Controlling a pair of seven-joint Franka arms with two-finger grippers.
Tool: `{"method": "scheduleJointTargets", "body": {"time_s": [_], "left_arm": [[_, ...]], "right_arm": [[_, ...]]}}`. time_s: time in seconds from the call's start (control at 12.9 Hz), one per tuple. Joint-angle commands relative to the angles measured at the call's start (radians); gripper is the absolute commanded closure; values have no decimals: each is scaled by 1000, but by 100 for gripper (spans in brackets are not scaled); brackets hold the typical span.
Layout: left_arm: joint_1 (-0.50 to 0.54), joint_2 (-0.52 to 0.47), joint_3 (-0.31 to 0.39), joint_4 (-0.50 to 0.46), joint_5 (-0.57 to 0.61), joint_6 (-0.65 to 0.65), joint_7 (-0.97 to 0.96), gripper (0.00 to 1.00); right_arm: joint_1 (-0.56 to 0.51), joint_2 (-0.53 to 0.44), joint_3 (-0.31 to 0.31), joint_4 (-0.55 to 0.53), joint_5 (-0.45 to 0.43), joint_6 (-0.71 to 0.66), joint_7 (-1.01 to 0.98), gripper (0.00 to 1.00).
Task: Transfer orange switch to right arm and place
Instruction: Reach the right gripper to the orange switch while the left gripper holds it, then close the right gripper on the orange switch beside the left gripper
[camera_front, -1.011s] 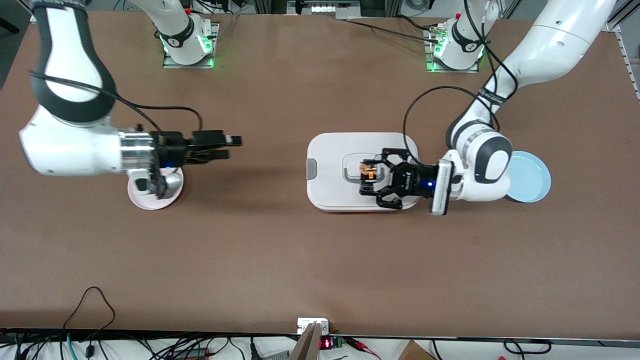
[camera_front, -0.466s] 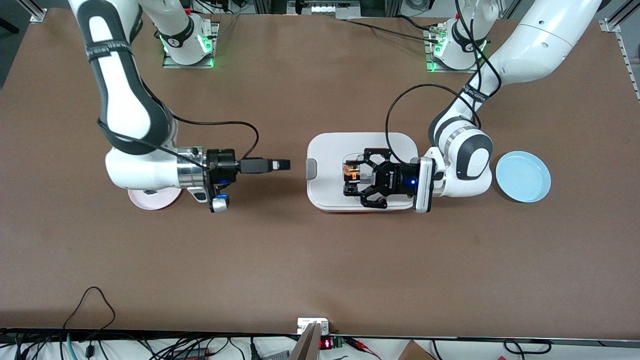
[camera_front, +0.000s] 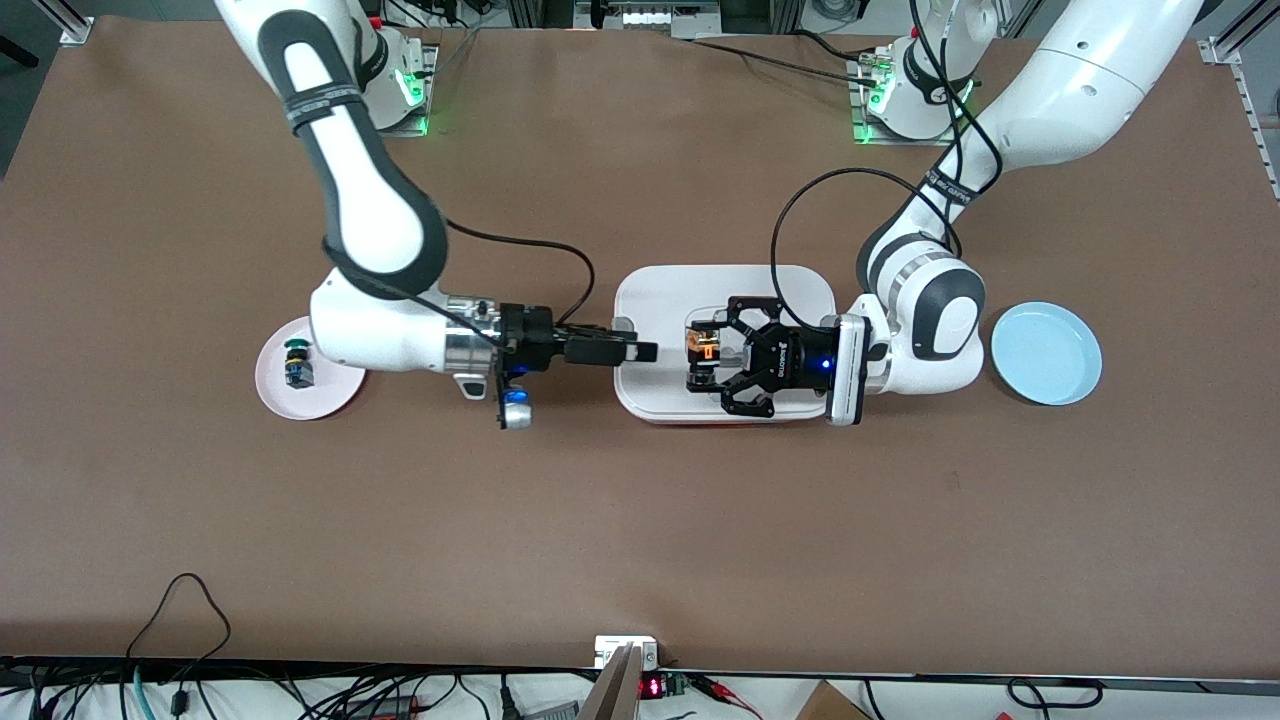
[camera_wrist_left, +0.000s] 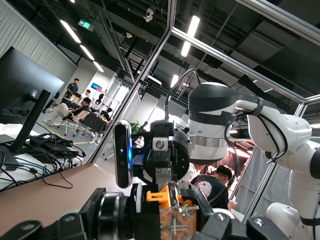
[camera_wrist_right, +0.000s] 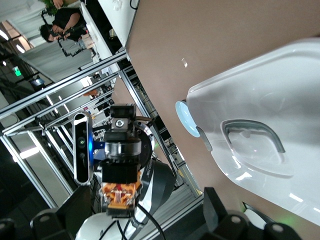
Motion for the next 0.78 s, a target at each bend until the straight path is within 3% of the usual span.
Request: {"method": "scheduleJointTargets", "body": {"time_s": [0.0,0.23,0.47,0.7], "left_arm": [[-9,16,-1,18,-29,1,46,45],[-9,18,-1,18,-29,2,46,45],[-9,19,-1,18,-29,1,46,45],[-9,19,-1,18,-29,1,46,45]], "right_arm": [[53,37,-8,60,64,89,73,0],[73,42,-8,66,151,110,103,0],[76,42,-8,82,153,113,143,0],[94,42,-8,85,153,151,136,6]]}}
